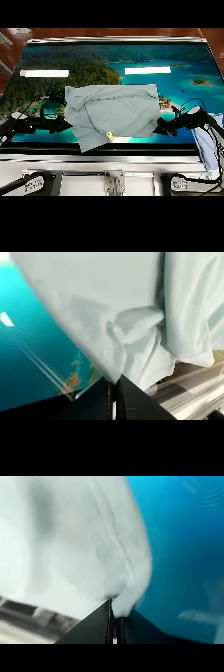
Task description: Fold the shirts.
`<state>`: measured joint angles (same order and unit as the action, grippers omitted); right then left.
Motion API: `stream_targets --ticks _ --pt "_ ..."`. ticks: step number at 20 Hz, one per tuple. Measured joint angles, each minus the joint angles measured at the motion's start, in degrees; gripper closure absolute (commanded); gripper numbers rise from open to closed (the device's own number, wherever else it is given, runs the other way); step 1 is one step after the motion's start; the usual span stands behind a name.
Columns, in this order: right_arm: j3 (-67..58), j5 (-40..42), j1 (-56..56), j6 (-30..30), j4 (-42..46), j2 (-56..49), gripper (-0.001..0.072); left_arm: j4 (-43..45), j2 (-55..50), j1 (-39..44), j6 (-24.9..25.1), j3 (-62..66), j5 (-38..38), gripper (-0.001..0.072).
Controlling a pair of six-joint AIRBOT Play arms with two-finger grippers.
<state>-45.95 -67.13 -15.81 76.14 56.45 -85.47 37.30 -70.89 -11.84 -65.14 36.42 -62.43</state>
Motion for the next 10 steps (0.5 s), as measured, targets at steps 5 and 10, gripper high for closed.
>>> stream_targets --ticks 5,10 --pt "-14.4 -4.5 0.7 -5.1 -2.7 10.5 0.0647 3.6 5.6 0.0 -0.7 22.4 -3.7 0.0675" --pt "-41.5 -0.7 0.8 -5.1 2.2 25.7 0.0647 7.2 12.8 0.0 -3.2 59.3 -6.0 0.0674"
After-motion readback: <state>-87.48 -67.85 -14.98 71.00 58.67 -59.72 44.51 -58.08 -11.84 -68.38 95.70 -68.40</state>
